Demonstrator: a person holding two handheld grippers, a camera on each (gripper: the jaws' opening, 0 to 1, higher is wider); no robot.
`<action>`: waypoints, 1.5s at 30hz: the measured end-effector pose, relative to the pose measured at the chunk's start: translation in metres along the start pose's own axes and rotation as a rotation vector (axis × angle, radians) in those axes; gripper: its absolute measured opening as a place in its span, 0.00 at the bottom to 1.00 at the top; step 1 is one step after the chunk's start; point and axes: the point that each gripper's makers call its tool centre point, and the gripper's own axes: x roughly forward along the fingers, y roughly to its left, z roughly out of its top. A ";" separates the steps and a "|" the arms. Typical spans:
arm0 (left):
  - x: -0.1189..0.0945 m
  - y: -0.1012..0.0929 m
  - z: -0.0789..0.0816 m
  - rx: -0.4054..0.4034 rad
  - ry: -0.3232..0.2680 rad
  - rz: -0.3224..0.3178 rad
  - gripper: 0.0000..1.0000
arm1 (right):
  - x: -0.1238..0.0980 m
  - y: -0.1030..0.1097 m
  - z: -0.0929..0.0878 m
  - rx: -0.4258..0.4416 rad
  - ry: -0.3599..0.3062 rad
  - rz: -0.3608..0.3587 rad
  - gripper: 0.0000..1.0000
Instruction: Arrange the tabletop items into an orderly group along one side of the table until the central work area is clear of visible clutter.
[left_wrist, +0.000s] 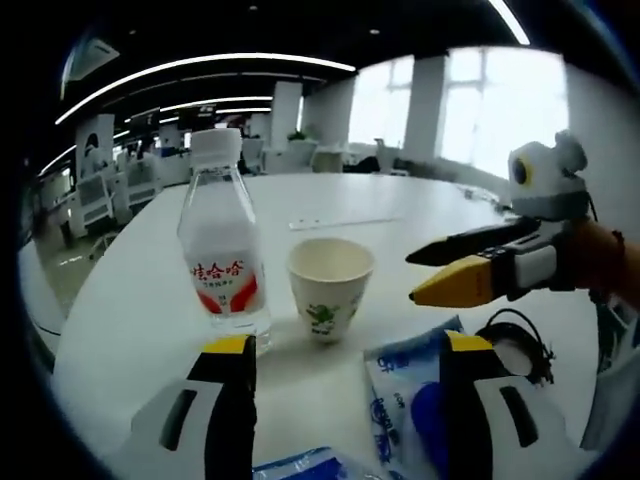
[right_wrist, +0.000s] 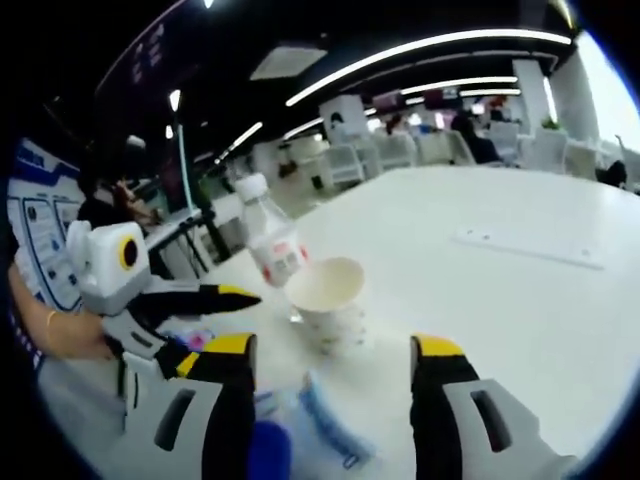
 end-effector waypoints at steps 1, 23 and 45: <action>-0.002 -0.001 0.000 -0.003 0.000 0.001 0.77 | -0.002 0.000 0.001 0.000 0.001 0.001 0.60; -0.062 -0.021 -0.008 -0.009 0.075 0.025 1.00 | -0.030 0.024 -0.019 -0.053 0.078 0.100 0.65; -0.113 -0.058 -0.059 -0.079 0.180 0.012 0.95 | -0.038 0.032 -0.052 -0.166 0.216 0.127 0.61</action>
